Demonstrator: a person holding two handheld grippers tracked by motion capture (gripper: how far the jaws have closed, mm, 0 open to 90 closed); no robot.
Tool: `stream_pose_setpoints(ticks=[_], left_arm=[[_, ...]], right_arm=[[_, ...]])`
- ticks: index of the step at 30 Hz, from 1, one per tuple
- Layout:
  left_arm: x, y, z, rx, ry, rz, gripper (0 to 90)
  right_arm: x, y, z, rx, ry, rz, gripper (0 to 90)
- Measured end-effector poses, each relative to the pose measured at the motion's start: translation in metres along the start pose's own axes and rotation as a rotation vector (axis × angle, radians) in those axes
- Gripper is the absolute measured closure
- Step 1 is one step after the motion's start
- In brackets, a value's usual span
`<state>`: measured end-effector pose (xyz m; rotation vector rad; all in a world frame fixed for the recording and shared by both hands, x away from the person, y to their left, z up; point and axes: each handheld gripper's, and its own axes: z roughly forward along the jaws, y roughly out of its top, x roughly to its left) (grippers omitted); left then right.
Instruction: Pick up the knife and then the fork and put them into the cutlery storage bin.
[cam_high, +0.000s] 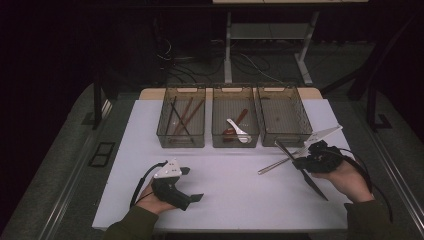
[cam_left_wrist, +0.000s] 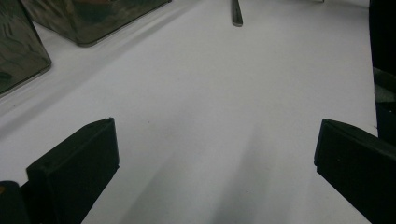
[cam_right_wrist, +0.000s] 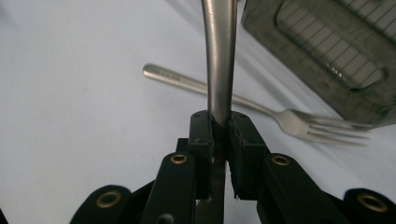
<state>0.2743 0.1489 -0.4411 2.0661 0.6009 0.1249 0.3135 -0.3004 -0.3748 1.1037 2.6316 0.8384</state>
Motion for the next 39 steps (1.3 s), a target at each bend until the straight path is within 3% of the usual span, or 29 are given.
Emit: stream_pose_setpoints(ticks=[9, 22, 30, 39], left_arm=[[0.000, 0.000, 0.000, -0.005, -0.001, 0.005, 0.0], [0.000, 0.000, 0.000, -0.004, -0.002, 0.000, 0.0], [0.000, 0.000, -0.001, -0.003, 0.000, 0.000, 0.0], [0.000, 0.000, 0.000, -0.003, -0.002, -0.001, 0.0]], right_arm=[[-0.012, 0.000, -0.011, -0.147, -0.005, 0.077, 80.6], [-0.031, 0.005, -0.017, -0.312, 0.007, 0.163, 80.7], [-0.039, 0.011, -0.021, -0.405, -0.008, 0.192, 80.7], [-0.046, 0.019, -0.028, -0.473, -0.021, 0.211, 80.7]])
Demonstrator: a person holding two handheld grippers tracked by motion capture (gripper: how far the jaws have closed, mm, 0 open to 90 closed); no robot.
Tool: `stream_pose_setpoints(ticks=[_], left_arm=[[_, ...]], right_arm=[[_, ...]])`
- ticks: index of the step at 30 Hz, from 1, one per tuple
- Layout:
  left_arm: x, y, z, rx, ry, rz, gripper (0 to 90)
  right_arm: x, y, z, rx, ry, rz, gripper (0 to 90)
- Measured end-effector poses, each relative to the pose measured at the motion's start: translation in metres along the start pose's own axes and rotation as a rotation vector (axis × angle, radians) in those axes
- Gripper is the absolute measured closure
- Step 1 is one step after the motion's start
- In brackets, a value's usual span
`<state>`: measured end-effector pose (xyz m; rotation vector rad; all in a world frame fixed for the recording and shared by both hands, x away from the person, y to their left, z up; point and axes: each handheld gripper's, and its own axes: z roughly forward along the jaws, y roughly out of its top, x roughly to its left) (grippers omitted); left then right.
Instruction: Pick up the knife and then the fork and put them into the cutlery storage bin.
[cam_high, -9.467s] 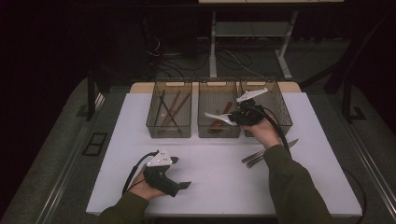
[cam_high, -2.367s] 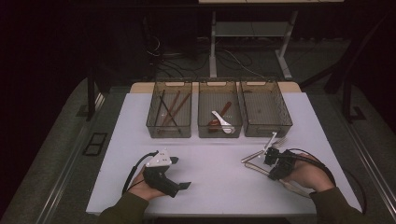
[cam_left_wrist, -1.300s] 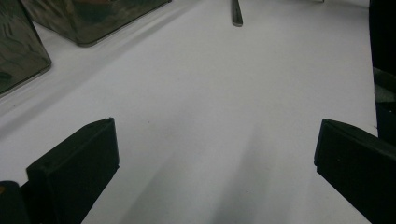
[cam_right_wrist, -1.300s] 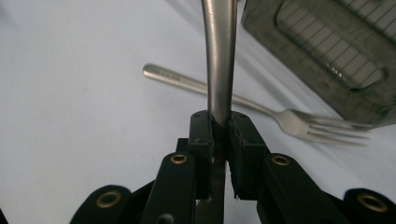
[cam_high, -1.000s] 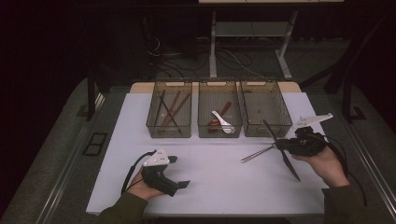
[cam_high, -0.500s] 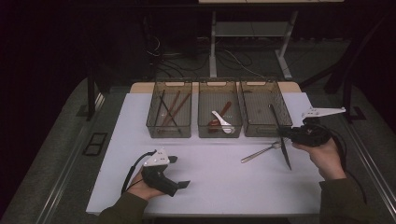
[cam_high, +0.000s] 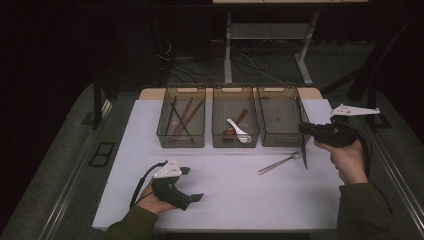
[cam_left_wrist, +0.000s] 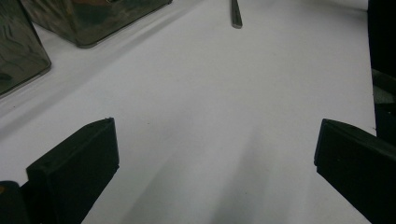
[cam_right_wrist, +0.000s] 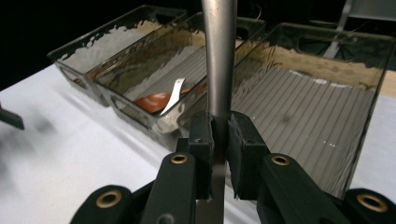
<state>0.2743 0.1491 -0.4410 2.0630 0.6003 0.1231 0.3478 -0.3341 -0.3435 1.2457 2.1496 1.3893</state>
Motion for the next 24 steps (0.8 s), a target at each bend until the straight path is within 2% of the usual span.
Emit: stream_pose_setpoints(ticks=[7, 14, 24], left_arm=[[0.001, 0.000, 0.000, -0.005, -0.001, -0.003, 0.0], [0.000, 0.000, 0.000, -0.003, -0.001, -0.001, 0.0], [0.000, 0.000, -0.001, -0.001, 0.001, 0.006, 0.0]], right_arm=[[-0.005, 0.015, 0.000, -0.051, -0.024, 0.004, 80.7], [-0.011, 0.036, 0.003, -0.072, -0.053, 0.012, 80.7], [-0.022, 0.073, 0.014, -0.094, -0.128, -0.011, 80.7]])
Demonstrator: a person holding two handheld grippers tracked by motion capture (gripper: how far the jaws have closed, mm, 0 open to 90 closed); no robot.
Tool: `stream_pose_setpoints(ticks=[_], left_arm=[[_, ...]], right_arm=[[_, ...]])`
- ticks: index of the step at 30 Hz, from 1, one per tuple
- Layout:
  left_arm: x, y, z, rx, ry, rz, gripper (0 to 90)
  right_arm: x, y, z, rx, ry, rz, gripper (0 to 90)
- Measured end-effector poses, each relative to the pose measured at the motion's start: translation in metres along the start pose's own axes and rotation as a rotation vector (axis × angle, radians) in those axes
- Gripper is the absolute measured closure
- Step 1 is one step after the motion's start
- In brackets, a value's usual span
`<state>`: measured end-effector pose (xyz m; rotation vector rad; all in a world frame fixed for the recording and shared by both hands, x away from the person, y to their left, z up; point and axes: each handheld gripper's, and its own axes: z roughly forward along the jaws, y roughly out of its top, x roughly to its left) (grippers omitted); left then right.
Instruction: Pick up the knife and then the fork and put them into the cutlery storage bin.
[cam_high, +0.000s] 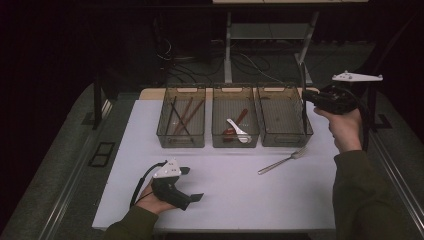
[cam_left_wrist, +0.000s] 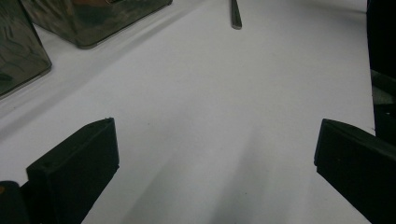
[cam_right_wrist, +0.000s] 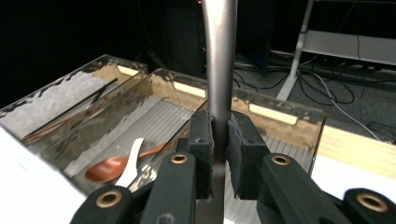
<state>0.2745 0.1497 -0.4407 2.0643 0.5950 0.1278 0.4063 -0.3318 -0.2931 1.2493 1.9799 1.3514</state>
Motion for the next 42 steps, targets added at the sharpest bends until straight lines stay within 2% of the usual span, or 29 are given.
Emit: stream_pose_setpoints(ticks=[5, 10, 17, 25, 32, 34, 35, 39, 41, 42], left_arm=[[0.000, 0.000, 0.000, -0.011, -0.004, -0.003, 0.0], [0.000, 0.000, 0.000, -0.017, -0.008, -0.004, 0.0], [-0.001, 0.000, -0.001, -0.021, -0.010, -0.007, 0.0], [-0.002, 0.000, 0.000, -0.022, -0.013, -0.006, 0.0], [-0.002, 0.000, 0.000, -0.021, -0.015, -0.007, 0.0], [-0.001, 0.000, 0.000, -0.022, -0.015, -0.008, 0.0], [-0.001, 0.000, -0.001, -0.023, -0.015, -0.008, 0.0], [-0.001, 0.000, 0.000, -0.022, -0.016, -0.007, 0.0], [-0.001, 0.000, -0.001, -0.022, -0.017, -0.004, 0.0], [-0.001, 0.001, -0.001, -0.022, -0.017, -0.003, 0.0]], right_arm=[[-0.005, 0.011, 0.014, -0.017, -0.029, -0.012, 80.7], [-0.013, 0.008, 0.031, -0.010, -0.068, -0.011, 80.7], [-0.018, -0.009, 0.055, 0.095, -0.097, -0.020, 80.7], [-0.020, -0.024, 0.074, 0.219, -0.114, -0.020, 80.7], [-0.022, -0.030, 0.086, 0.302, -0.115, -0.019, 80.6], [-0.021, -0.033, 0.090, 0.328, -0.129, -0.023, 80.6], [-0.022, -0.034, 0.092, 0.344, -0.120, -0.023, 80.6], [-0.020, -0.034, 0.099, 0.364, -0.118, -0.033, 80.1], [-0.018, -0.035, 0.103, 0.367, -0.150, -0.038, 76.1], [-0.018, -0.037, 0.105, 0.371, -0.141, -0.027, 68.1]])
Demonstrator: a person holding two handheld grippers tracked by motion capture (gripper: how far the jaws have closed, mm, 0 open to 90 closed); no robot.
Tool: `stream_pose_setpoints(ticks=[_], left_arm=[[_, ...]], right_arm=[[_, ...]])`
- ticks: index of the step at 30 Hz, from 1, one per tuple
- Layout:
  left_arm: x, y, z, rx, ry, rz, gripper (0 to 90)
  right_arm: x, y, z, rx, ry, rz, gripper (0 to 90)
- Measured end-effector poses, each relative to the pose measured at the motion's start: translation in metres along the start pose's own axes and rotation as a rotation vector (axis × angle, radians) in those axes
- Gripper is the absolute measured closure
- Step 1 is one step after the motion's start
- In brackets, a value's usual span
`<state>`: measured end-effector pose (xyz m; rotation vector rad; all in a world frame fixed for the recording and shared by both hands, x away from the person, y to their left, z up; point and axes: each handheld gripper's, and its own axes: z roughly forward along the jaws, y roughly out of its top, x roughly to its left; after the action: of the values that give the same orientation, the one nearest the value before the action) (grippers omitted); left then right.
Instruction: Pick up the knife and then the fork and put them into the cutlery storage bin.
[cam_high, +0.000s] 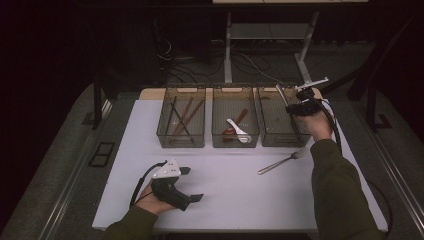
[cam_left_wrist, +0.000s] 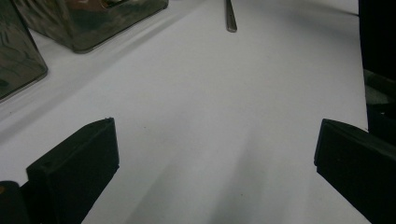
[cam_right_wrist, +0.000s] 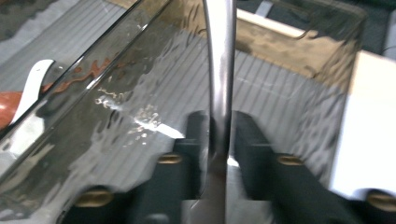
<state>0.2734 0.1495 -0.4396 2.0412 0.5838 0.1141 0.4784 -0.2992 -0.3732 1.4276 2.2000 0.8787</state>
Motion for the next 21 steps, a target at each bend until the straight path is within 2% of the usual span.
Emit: stream_pose_setpoints(ticks=[3, 6, 11, 15, 21], left_arm=[[0.000, 0.000, 0.000, -0.001, -0.002, 0.005, 0.0], [0.000, 0.000, 0.000, 0.000, -0.001, 0.009, 0.0], [0.000, 0.000, 0.000, 0.001, -0.002, 0.013, 0.0], [0.000, 0.000, 0.000, 0.003, -0.002, 0.018, 0.0], [-0.001, 0.000, 0.000, 0.005, 0.004, 0.012, 0.0]], right_arm=[[-0.001, -0.002, 0.002, 0.004, 0.011, 0.017, 61.5], [-0.001, -0.004, -0.002, -0.003, 0.018, 0.023, 59.6], [0.001, -0.011, -0.020, -0.081, 0.068, 0.043, 56.3], [0.005, -0.022, -0.038, -0.118, 0.102, 0.024, 58.9], [0.015, -0.040, -0.066, -0.143, 0.132, 0.003, 71.5]])
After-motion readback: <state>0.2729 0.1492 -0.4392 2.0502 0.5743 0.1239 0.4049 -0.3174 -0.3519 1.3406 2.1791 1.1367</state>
